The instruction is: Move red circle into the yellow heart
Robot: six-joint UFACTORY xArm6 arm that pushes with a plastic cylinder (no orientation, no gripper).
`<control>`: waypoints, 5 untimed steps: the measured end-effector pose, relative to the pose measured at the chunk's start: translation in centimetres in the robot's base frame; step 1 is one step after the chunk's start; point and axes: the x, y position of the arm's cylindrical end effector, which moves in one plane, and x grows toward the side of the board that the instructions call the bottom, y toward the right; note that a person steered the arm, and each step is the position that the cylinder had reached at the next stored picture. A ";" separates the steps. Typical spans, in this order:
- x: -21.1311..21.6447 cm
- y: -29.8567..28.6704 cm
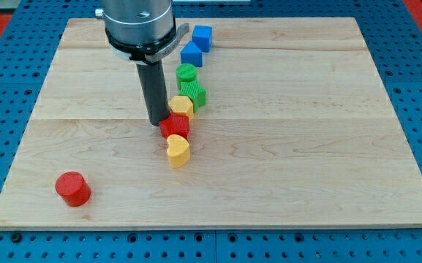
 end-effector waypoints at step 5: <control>5.5 -10.4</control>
